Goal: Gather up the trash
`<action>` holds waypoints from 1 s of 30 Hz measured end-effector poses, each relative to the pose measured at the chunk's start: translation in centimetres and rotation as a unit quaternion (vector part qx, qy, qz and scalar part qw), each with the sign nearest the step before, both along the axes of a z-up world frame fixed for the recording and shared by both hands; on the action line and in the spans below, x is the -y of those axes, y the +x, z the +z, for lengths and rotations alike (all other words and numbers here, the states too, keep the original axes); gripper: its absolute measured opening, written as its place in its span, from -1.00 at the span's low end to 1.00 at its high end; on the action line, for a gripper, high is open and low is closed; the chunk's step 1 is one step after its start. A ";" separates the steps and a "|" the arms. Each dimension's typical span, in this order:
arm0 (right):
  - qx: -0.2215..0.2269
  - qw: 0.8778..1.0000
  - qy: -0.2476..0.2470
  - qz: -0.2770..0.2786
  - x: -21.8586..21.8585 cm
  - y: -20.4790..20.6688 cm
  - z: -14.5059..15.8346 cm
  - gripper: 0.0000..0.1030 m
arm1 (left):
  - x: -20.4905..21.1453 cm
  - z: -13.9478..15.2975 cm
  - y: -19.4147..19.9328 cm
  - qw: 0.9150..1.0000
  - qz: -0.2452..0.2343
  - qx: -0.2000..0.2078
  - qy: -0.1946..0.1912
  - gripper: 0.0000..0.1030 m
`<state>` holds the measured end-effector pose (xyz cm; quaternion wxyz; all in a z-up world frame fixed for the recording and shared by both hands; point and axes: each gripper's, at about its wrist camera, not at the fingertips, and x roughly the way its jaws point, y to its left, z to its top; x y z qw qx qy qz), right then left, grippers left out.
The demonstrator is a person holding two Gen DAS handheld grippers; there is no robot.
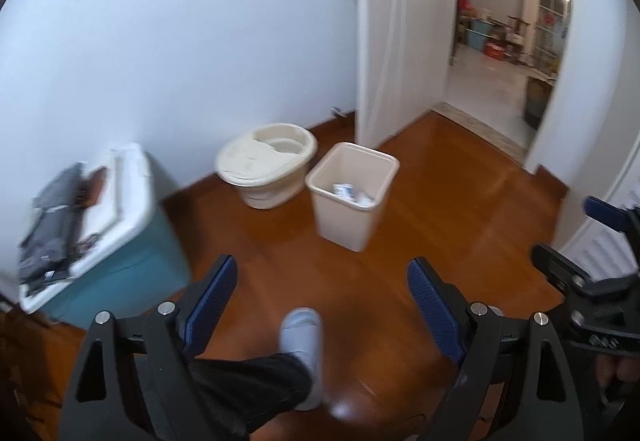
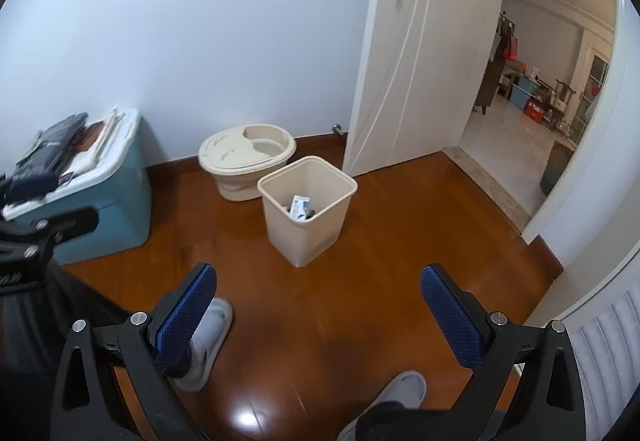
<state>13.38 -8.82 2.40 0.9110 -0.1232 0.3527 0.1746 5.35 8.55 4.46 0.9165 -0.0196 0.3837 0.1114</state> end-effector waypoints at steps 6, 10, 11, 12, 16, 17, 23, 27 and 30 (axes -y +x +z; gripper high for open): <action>-0.017 1.000 0.016 0.018 0.4 -3.8 1.2 0.99 | 0.1 1.0 -3.2 1.000 0.002 0.015 0.005 0.70; -0.023 0.999 0.024 0.029 0.3 -5.9 2.5 0.99 | 0.8 1.6 -3.9 1.000 -0.011 0.013 0.011 0.70; -0.022 0.999 0.024 0.028 0.4 -6.2 2.8 0.99 | 1.0 1.7 -3.8 1.000 -0.014 0.009 0.009 0.70; -0.021 0.999 0.021 0.027 0.5 -6.5 3.0 0.99 | 1.3 1.7 -3.8 1.000 -0.014 0.003 0.010 0.70; -0.029 0.999 0.021 0.019 0.9 -6.2 2.8 0.99 | 2.1 1.5 -3.6 1.000 -0.026 -0.008 0.003 0.70; -0.035 0.999 0.022 0.018 1.0 -6.1 2.5 0.99 | 2.2 1.4 -3.4 1.000 -0.029 -0.010 -0.002 0.70; -0.051 0.998 0.025 0.009 1.7 -4.9 1.4 0.99 | 2.7 0.6 -2.9 0.999 -0.031 -0.023 -0.010 0.70; -0.059 0.998 0.026 0.007 2.0 -4.5 0.9 0.99 | 2.7 0.5 -2.7 0.999 -0.030 -0.027 -0.011 0.70; -0.061 0.998 0.026 0.007 2.0 -4.2 0.7 0.99 | 3.0 0.4 -2.6 0.999 -0.024 -0.026 0.008 0.70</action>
